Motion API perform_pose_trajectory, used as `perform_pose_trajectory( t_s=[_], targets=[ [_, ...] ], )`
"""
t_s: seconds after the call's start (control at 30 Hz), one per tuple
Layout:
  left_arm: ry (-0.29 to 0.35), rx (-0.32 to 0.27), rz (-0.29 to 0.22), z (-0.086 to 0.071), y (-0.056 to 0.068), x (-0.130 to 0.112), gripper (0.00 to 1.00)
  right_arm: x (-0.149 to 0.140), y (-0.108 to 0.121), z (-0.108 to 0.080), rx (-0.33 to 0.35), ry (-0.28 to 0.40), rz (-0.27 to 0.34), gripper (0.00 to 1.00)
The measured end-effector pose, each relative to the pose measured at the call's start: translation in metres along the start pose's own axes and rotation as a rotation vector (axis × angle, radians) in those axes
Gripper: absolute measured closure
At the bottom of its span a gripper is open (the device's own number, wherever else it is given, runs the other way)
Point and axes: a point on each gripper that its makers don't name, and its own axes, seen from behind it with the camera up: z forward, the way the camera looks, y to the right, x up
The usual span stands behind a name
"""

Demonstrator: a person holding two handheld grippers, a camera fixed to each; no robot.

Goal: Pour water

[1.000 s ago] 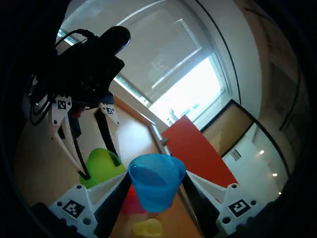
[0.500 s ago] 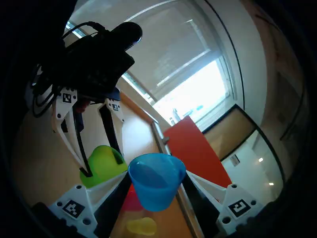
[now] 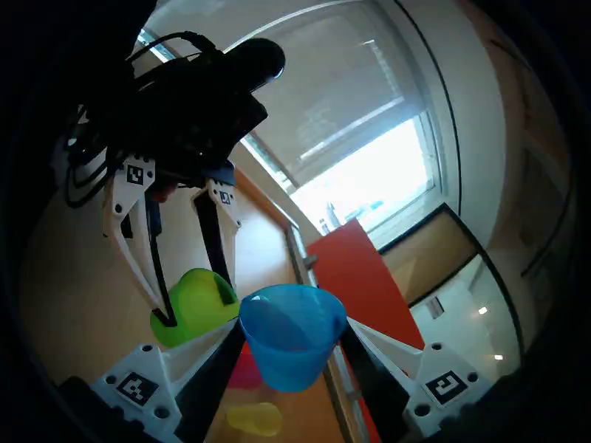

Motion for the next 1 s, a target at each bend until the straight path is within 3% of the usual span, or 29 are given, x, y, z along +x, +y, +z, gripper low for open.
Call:
perform_pose_trajectory(
  t_s=[1.0],
  targets=[
    [0.003, 0.0, 0.014, 0.0022, -0.0024, 0.0022, 0.13, -0.0029, 0.007, -0.0031, 0.006, -0.02, -0.113, 0.1]
  ],
)
